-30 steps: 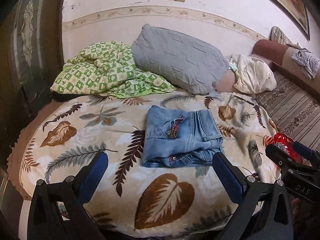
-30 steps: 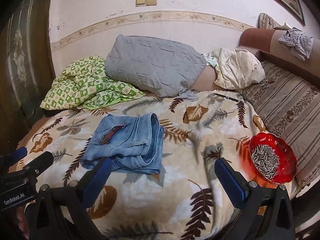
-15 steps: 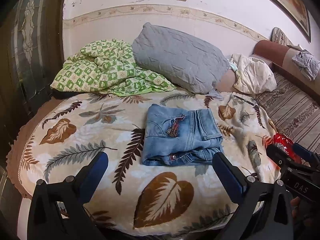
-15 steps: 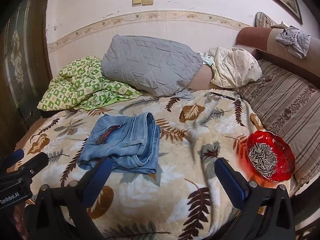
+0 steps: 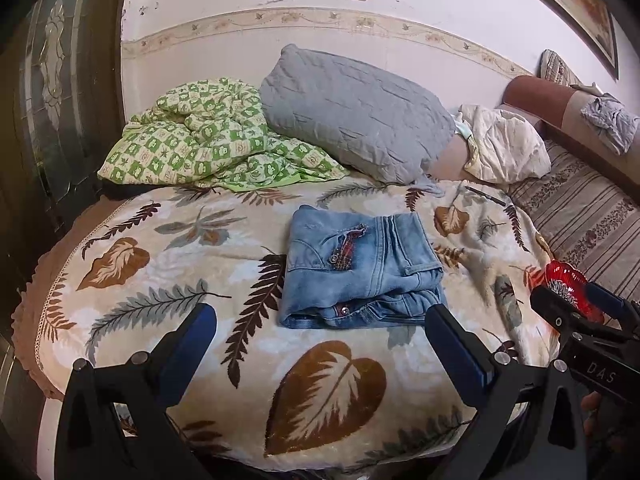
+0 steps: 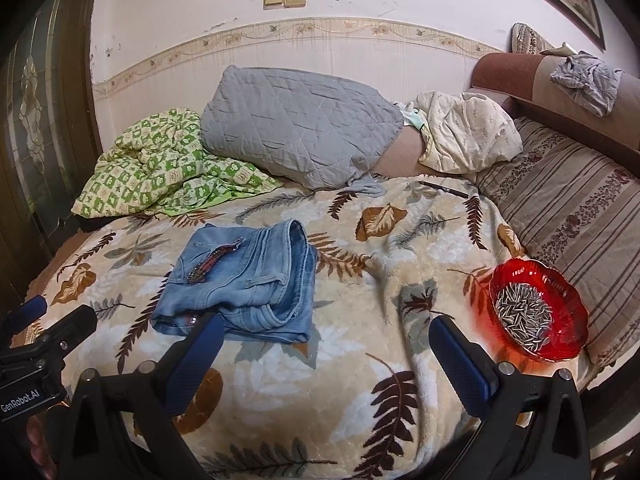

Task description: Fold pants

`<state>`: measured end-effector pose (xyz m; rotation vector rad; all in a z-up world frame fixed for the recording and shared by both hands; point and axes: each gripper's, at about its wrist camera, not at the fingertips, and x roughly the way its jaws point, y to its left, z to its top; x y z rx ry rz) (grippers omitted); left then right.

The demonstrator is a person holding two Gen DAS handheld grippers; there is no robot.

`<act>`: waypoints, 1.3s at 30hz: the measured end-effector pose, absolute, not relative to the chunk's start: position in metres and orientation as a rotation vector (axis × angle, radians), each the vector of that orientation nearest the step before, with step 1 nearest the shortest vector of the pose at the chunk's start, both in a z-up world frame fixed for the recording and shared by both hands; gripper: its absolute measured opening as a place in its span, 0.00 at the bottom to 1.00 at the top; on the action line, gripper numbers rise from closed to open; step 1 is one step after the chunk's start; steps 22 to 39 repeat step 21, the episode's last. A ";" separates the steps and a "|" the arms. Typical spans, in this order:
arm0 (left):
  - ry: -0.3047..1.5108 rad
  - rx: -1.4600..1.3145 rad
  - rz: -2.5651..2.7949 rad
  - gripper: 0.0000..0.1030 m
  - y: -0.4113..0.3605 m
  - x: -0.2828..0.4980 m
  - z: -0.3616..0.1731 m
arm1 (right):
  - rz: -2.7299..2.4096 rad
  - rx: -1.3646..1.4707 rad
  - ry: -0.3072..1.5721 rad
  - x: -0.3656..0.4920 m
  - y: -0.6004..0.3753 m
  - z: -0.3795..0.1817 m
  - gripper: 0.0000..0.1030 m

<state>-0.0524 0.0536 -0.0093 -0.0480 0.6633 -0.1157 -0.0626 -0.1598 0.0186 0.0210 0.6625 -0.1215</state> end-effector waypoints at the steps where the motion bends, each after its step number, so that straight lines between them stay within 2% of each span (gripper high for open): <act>1: 0.663 -0.048 -0.117 1.00 0.054 -0.052 -0.009 | -0.122 0.021 0.662 -0.063 -0.160 0.019 1.00; 39: 0.621 -0.131 -0.170 1.00 0.062 -0.058 -0.009 | -0.124 0.016 0.666 -0.064 -0.158 0.019 1.00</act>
